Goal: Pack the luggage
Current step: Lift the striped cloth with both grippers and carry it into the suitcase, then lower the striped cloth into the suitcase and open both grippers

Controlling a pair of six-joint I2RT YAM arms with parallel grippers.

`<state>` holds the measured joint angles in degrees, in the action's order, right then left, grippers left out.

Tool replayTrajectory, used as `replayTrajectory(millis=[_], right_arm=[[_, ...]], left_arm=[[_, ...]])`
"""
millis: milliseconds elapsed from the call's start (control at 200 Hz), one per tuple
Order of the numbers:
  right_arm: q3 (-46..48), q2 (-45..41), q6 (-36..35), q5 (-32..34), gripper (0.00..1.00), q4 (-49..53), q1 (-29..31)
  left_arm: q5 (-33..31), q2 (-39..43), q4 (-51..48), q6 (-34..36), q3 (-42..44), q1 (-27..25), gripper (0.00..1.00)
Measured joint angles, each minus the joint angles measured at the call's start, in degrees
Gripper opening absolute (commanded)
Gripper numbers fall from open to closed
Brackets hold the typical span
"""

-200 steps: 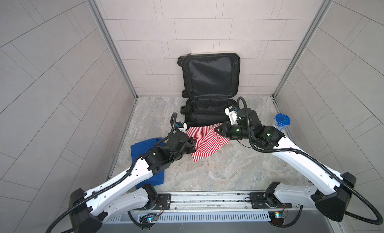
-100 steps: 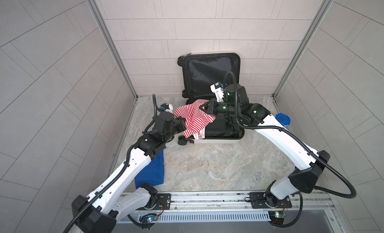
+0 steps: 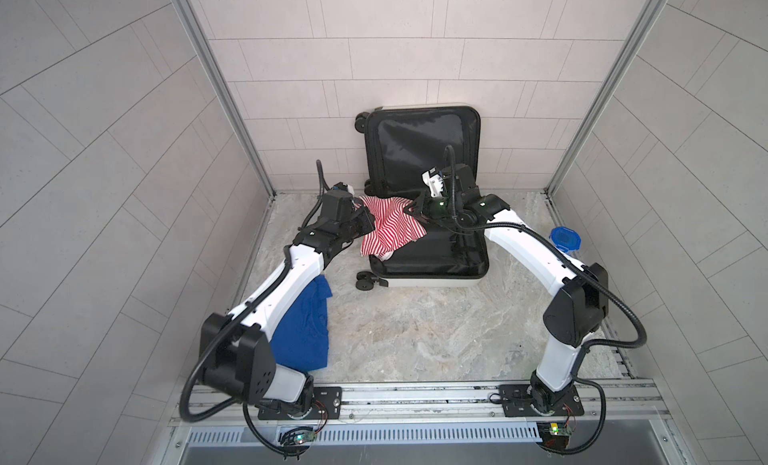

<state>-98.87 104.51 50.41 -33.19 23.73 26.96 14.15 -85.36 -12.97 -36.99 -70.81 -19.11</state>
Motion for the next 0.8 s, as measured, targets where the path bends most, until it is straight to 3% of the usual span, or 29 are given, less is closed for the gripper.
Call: replayTrajectory(millis=[215, 590, 721, 801], right_arm=[[8.9, 1.2, -1.6, -0.7, 0.00, -0.3, -5.6], [15.6, 1.2, -6.1, -0.8, 0.00, -0.5, -15.8], [15.7, 1.3, -7.4, -0.4, 0.00, 0.1, -17.6], [15.6, 1.3, -8.5, 0.2, 0.00, 0.8, -18.2]], left_arm=[[4.8, -12.9, 0.5, 1.3, -6.1, 0.0, 0.00], [5.6, -23.3, -4.4, 6.1, -17.3, -3.6, 0.00], [4.7, -26.6, -6.1, 7.1, -19.6, -4.7, 0.06], [3.7, -27.8, -7.3, 7.5, -20.0, -5.2, 0.15]])
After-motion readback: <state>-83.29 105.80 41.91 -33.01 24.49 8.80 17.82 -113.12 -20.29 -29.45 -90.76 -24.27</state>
